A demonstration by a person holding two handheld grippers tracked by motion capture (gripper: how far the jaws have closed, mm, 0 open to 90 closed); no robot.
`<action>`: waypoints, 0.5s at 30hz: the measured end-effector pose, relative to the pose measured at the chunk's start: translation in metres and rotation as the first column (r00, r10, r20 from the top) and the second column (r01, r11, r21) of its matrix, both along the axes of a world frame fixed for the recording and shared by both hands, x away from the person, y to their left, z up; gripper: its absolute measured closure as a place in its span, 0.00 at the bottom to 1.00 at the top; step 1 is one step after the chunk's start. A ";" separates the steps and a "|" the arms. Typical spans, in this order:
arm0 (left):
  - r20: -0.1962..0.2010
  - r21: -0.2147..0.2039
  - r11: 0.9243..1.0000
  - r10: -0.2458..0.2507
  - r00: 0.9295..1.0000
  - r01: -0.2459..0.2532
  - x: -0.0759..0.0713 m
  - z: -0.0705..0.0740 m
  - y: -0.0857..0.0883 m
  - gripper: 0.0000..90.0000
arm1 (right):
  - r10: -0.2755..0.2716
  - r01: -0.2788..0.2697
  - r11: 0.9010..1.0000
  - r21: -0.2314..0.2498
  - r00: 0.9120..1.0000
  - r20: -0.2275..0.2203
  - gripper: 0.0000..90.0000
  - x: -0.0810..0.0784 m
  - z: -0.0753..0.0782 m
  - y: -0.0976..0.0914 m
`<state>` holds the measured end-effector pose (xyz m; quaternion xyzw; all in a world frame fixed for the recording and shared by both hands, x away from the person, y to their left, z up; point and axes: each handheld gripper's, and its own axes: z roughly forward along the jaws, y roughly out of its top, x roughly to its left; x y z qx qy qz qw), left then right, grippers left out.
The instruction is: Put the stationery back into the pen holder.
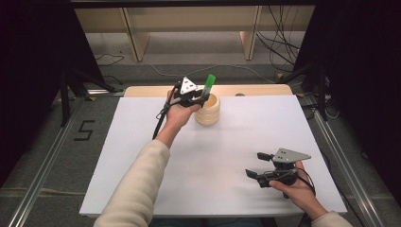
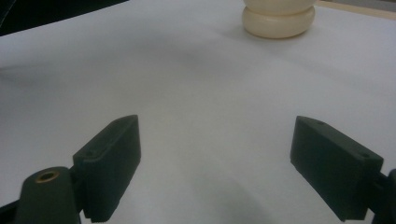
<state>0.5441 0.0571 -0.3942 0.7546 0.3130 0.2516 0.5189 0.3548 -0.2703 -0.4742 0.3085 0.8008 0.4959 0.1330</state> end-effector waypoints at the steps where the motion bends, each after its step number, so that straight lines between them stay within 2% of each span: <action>1: -0.002 -0.003 1.000 0.001 1.000 -0.001 0.000 0.000 -0.001 0.74 | 0.001 -0.001 1.000 -0.002 1.000 0.005 0.19 0.000 0.000 0.000; 15: 0.017 -0.007 1.000 -0.006 1.000 0.006 0.008 0.000 -0.015 0.74 | 0.002 -0.002 1.000 0.002 1.000 -0.004 0.19 0.000 0.000 0.001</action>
